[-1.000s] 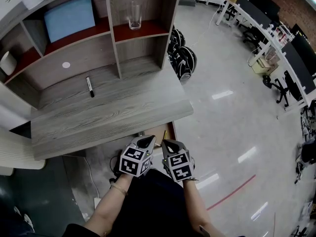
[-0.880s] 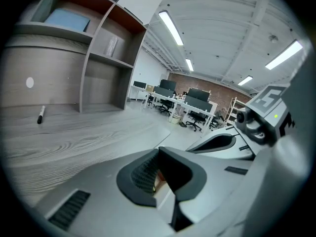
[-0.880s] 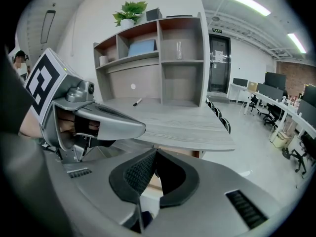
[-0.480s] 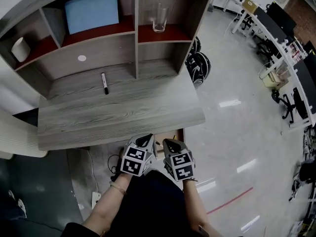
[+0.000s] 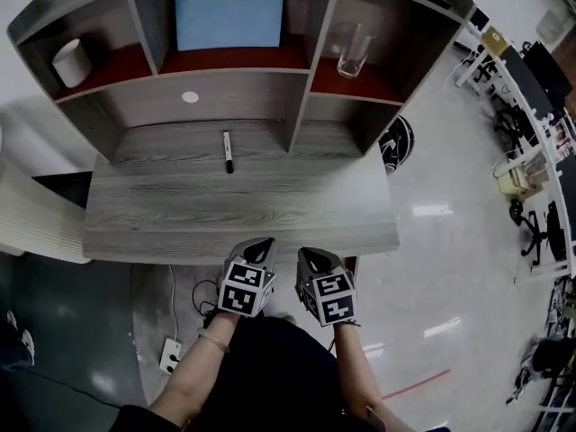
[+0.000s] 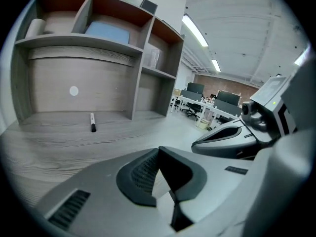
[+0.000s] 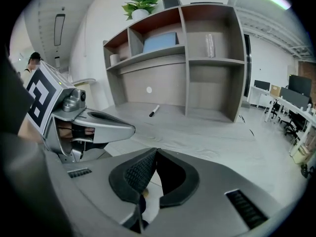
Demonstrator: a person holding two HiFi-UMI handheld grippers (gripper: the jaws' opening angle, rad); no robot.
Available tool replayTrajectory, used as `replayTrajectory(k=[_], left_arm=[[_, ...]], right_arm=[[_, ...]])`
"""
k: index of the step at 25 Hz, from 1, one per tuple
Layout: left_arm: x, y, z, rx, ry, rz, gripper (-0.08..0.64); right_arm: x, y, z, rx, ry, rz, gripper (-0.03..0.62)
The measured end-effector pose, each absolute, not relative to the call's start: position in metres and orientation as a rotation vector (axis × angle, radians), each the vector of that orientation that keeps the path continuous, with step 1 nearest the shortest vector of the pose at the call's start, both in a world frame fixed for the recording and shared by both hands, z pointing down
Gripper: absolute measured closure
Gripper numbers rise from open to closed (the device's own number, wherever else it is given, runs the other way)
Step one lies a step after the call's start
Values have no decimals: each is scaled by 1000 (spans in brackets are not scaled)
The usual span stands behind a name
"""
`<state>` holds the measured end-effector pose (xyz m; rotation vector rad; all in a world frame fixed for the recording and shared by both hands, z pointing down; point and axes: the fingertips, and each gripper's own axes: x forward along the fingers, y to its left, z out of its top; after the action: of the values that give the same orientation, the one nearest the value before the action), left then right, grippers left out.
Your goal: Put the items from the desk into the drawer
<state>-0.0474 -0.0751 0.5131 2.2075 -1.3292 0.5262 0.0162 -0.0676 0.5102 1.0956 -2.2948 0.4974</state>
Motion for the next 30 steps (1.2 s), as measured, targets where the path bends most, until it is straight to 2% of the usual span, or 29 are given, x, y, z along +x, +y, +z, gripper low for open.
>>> replayTrajectory(k=[21,30], left_arm=[[-187,-123,517,2055,-1507,458,532],[-217,-151,517,2103,-1482,490,532]], right_arm=[[-135,-134,520,810,-2363,438,574],[-175,-160,525,821,-2367,458,574]])
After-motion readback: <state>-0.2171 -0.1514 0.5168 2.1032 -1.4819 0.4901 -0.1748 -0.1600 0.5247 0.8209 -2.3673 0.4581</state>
